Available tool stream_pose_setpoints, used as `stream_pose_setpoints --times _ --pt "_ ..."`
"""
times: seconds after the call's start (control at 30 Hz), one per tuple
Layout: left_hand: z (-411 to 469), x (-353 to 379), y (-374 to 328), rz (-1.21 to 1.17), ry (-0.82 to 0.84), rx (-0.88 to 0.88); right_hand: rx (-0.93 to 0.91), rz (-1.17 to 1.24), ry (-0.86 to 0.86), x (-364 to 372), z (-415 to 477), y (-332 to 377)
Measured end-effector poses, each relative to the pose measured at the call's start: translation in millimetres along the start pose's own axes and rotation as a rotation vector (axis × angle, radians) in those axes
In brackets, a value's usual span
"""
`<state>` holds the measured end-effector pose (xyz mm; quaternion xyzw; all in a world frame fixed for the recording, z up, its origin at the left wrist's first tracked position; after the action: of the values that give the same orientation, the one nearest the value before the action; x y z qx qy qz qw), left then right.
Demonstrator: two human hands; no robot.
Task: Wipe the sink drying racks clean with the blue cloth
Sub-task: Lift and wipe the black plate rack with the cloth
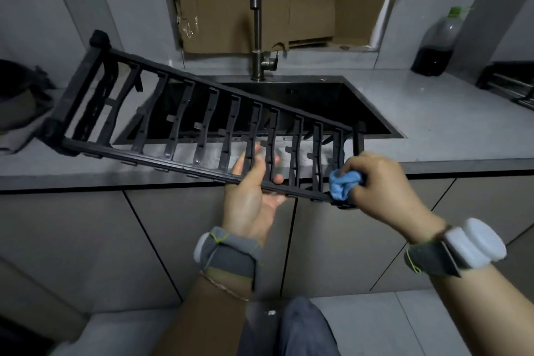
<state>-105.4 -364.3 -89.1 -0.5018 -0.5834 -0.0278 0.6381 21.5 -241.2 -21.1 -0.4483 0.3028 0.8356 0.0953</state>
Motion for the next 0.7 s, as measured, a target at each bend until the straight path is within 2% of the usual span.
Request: stream_pose_setpoints --times 0.1,0.17,0.23,0.3,0.37,0.5,0.6,0.7 --pt "-3.1 7.3 2.8 -0.004 0.061 -0.01 0.033 0.195 -0.229 -33.7 6.8 12.3" --pt "-4.2 11.9 6.0 0.002 0.088 -0.005 -0.048 0.279 -0.344 -50.0 11.3 36.9" --pt "-6.1 18.2 9.0 0.03 0.132 0.017 -0.191 0.261 -0.28 -38.2 13.3 70.9" --pt "-9.8 24.9 10.1 0.064 0.202 0.055 -0.32 0.212 -0.128 -6.5 7.0 99.0" --pt "-12.7 23.7 8.0 0.074 0.228 0.063 -0.367 0.196 0.016 21.7 -6.1 109.2" --pt "-16.1 16.8 13.6 0.107 0.272 -0.043 -0.431 0.191 0.213 34.4 -15.3 107.9" --pt "-19.3 16.7 19.7 0.078 0.283 -0.061 -0.501 0.085 0.191 25.1 -3.3 111.2" --pt "-22.7 24.2 25.7 0.032 0.281 -0.085 -0.492 -0.029 -0.006 2.6 23.6 108.4"
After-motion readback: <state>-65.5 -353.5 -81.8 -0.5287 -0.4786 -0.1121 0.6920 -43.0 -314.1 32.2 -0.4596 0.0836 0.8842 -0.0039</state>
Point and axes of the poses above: each hand's wrist, its own z-axis towards the middle knuckle, its own x-axis out of the palm, y = z × x, the point moved 10 cm from there along z, towards the middle knuckle
